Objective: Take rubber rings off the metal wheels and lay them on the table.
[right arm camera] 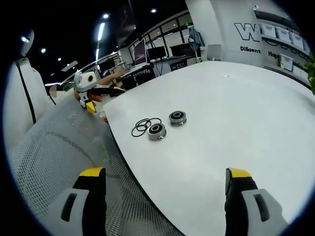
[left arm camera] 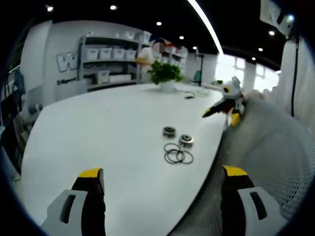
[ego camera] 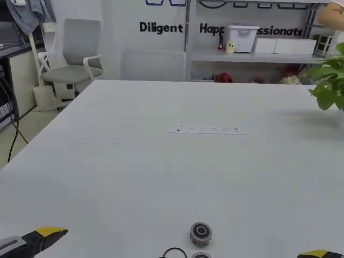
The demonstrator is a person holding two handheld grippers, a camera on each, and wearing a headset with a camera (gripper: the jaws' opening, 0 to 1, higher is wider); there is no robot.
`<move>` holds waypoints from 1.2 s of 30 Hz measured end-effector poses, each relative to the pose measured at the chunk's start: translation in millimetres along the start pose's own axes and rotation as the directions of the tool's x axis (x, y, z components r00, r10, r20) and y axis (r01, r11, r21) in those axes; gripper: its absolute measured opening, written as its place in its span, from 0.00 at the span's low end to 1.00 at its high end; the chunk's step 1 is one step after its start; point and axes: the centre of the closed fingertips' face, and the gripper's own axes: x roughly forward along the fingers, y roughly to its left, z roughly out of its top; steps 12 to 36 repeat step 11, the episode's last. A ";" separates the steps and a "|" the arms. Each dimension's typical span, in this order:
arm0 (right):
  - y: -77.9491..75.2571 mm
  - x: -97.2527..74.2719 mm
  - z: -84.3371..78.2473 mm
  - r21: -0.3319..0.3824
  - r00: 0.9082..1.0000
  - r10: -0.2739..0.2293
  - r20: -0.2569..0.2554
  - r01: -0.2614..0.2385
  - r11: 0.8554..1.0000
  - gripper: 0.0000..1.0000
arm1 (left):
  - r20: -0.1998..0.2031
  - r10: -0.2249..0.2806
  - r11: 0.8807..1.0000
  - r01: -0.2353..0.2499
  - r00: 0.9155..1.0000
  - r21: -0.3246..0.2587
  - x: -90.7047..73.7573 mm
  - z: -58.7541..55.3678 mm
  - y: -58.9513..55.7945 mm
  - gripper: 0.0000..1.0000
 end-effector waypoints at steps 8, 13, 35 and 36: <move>-5.0 1.1 -9.4 -0.005 0.999 -0.012 -0.033 0.012 1.000 0.97 | -0.017 -0.007 1.000 0.007 1.000 -0.009 4.7 -7.2 -1.6 1.00; -7.7 0.8 -10.4 -0.003 0.999 -0.016 -0.035 0.016 1.000 0.97 | -0.037 -0.001 1.000 0.001 0.999 -0.005 6.4 -11.8 -1.6 1.00; -7.7 0.8 -10.4 -0.003 0.999 -0.016 -0.035 0.016 1.000 0.97 | -0.037 -0.001 1.000 0.001 0.999 -0.005 6.4 -11.8 -1.6 1.00; -7.7 0.8 -10.4 -0.003 0.999 -0.016 -0.035 0.016 1.000 0.97 | -0.037 -0.001 1.000 0.001 0.999 -0.005 6.4 -11.8 -1.6 1.00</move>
